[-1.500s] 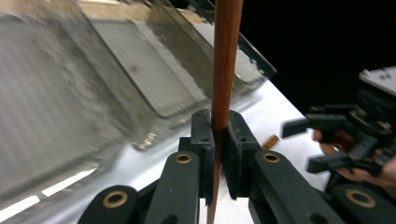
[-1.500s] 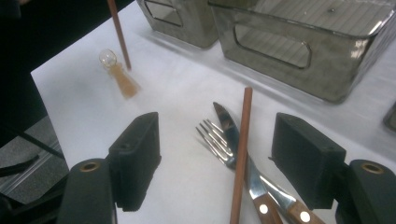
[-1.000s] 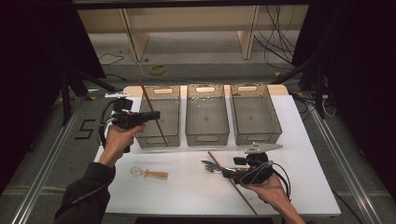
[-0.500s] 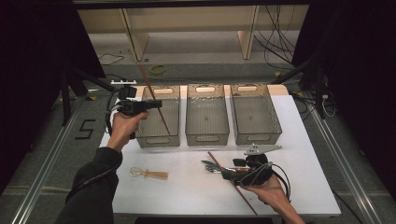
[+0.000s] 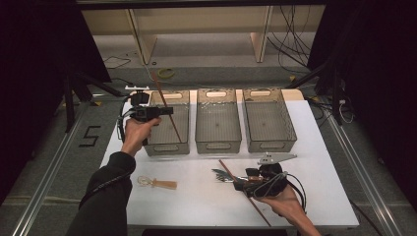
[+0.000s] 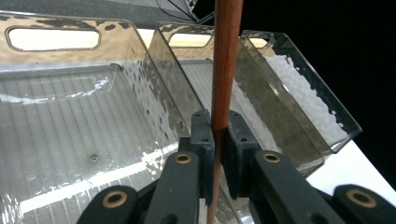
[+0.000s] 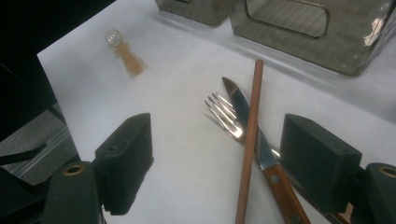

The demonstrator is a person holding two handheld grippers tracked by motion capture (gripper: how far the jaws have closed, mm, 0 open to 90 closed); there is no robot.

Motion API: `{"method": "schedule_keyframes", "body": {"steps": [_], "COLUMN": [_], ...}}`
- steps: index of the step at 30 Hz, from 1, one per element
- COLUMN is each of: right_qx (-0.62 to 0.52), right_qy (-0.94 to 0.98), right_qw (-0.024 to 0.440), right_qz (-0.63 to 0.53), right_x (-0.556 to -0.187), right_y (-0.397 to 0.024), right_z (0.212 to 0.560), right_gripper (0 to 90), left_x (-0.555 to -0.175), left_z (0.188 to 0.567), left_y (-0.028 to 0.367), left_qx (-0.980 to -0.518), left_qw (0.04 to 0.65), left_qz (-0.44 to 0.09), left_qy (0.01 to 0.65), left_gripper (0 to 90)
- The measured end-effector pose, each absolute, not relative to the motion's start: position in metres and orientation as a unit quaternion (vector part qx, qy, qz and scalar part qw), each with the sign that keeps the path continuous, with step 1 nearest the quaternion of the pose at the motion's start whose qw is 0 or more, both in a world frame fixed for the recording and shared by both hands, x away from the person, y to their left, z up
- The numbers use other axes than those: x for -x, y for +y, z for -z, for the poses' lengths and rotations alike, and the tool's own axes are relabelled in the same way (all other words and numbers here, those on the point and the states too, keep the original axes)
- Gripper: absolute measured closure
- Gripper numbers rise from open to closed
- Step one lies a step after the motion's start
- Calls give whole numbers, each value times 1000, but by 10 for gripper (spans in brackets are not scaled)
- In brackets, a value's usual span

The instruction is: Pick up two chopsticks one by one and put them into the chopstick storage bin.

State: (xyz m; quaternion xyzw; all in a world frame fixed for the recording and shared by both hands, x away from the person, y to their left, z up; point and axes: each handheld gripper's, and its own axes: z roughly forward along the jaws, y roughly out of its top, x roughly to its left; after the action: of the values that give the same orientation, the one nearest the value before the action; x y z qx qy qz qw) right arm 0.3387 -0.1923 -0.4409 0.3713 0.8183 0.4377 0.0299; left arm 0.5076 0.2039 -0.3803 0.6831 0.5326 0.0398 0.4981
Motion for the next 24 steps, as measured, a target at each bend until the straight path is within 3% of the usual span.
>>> {"method": "schedule_keyframes", "body": {"steps": [24], "right_qx": [-369], "right_qy": [821], "right_qw": [27], "right_qz": [-435], "right_x": [-338], "right_y": [-191], "right_z": [442], "right_gripper": [264], "left_x": [-516], "left_z": [406], "left_y": [200], "left_qx": [-690], "left_qw": [462], "left_qz": [-23], "left_qy": [556], "left_gripper": [825]}}
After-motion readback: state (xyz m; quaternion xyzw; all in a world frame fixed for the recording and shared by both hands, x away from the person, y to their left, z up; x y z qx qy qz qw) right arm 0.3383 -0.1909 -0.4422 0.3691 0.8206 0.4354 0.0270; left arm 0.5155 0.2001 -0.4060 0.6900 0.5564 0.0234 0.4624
